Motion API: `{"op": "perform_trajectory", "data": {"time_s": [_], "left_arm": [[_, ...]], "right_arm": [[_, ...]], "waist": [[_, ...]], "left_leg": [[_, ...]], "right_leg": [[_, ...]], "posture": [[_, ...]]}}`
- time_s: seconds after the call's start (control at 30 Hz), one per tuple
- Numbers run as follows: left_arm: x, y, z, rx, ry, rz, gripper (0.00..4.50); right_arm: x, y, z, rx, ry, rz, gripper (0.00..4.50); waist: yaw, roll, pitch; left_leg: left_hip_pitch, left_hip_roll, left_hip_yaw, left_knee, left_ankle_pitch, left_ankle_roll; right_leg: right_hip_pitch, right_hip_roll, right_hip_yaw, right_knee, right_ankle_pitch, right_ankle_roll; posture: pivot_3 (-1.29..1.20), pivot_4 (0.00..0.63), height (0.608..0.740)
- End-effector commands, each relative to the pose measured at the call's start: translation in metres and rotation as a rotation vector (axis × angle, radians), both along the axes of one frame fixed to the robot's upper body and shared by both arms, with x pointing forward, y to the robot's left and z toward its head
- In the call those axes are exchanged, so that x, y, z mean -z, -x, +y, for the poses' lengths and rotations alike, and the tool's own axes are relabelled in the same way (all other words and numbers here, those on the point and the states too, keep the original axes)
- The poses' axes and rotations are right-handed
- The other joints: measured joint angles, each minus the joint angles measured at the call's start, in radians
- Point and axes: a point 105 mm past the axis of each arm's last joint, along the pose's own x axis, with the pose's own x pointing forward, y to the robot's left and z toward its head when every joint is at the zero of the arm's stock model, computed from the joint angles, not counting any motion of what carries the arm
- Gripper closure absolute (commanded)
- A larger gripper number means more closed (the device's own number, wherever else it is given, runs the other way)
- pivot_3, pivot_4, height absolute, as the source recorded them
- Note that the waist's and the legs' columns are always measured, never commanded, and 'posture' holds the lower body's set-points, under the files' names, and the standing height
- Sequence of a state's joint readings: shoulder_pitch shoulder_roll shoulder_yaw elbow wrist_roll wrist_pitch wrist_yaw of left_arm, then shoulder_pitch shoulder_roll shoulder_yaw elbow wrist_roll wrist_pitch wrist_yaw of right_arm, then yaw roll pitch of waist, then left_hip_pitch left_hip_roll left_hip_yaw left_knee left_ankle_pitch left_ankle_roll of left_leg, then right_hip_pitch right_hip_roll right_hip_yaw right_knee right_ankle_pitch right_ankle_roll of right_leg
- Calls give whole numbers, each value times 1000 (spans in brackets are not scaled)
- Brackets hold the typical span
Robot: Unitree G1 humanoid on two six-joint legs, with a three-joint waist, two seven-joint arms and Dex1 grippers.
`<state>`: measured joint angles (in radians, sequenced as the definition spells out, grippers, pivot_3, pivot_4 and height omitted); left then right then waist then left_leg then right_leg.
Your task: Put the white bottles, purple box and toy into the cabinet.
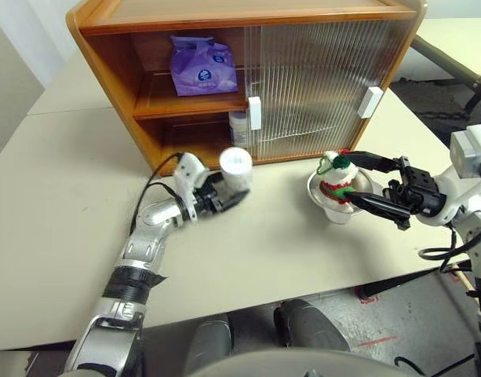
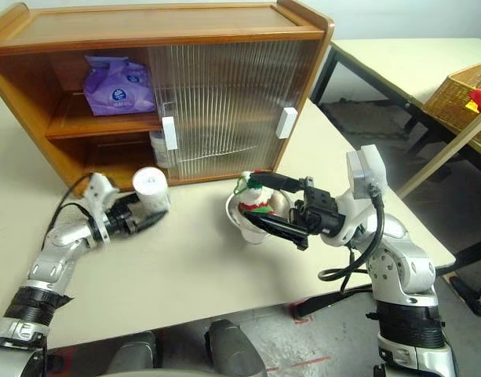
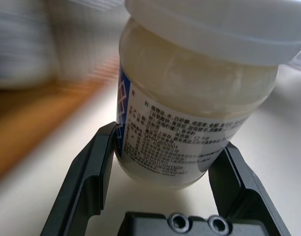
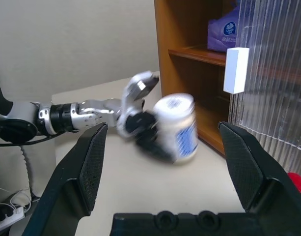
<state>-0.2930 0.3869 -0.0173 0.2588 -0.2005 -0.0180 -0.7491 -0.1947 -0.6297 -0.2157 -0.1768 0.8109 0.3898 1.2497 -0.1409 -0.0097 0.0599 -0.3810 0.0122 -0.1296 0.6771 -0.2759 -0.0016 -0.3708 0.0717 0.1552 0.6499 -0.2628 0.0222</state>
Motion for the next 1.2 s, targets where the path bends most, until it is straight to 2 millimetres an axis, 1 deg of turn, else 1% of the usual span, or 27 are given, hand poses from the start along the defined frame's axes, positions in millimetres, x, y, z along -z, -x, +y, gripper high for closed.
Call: {"op": "perform_trajectory", "data": {"time_s": [0.03, 0.13, 0.3, 0.47, 0.6, 0.7, 0.83, 0.97, 1.1, 1.2], "left_arm": [[-11, -16, 22, -212, 8, -54, 1371], [-15, -25, 39, -363, 5, -77, 1371], [-14, -39, 46, -472, -29, -83, 1371], [-11, -55, 41, -522, -31, -59, 1371], [-10, -65, 32, -538, 4, -36, 1371], [-11, -71, 27, -553, 38, -21, 1371], [-8, -76, 24, -575, 59, -2, 1371], [-5, -80, 25, -614, 72, 10, 1371], [-4, -85, 33, -688, 75, 3, 1371], [-3, -87, 38, -725, 89, 7, 1371]], "right_arm": [[2, -1, 2, -10, -3, 2, 0], [1, -1, 4, -15, -6, 0, 0], [1, -2, 5, -17, -8, 0, 0], [0, -3, 5, -15, -7, -5, 0], [2, -2, 3, -10, -7, -3, 0], [2, -2, 3, -7, -8, -4, 0], [2, -2, 4, -4, -8, -5, 0], [3, -2, 4, -2, -9, -4, 0], [3, -2, 3, -2, -10, -5, 0], [3, -3, 3, -2, -11, -7, 0]], "waist": [[1, 0, 0], [2, -1, 1], [11, -2, 1], [16, -4, 2], [17, -5, 3], [17, -6, 4], [14, -6, 4], [12, -6, 4], [11, -6, 4], [9, -6, 4]], "left_leg": [[0, 0, 0, 0, 0, 0], [0, -2, 1, 0, 1, 0], [1, -4, 0, 1, 1, 0], [1, -4, 0, 1, 1, 0], [1, -4, 1, 1, 1, 0], [1, -5, 1, 1, 1, 0], [1, -5, 2, 1, 2, -1], [2, -6, 4, 1, 3, -1], [3, -6, 4, 2, 3, 0], [7, -6, 4, 2, 3, 0]], "right_leg": [[0, 0, 0, 0, 0, 0], [1, -1, 0, -1, 0, 0], [2, -1, 0, -1, 1, 0], [3, -2, 0, -1, 3, -3], [3, -2, -1, -2, 7, 4], [4, -2, -1, -2, 8, 5], [4, -1, -2, -3, 8, 6], [4, -1, -2, -3, 7, 9], [6, -1, -2, -4, 5, 15], [10, -1, -2, -4, 5, 15]], "posture": [[-184, 77, 740], [-180, 76, 740], [-179, 76, 740], [-185, 77, 740], [-189, 77, 740], [-195, 77, 740], [-198, 77, 740], [-199, 78, 740], [-199, 77, 740], [-201, 75, 740]]}}
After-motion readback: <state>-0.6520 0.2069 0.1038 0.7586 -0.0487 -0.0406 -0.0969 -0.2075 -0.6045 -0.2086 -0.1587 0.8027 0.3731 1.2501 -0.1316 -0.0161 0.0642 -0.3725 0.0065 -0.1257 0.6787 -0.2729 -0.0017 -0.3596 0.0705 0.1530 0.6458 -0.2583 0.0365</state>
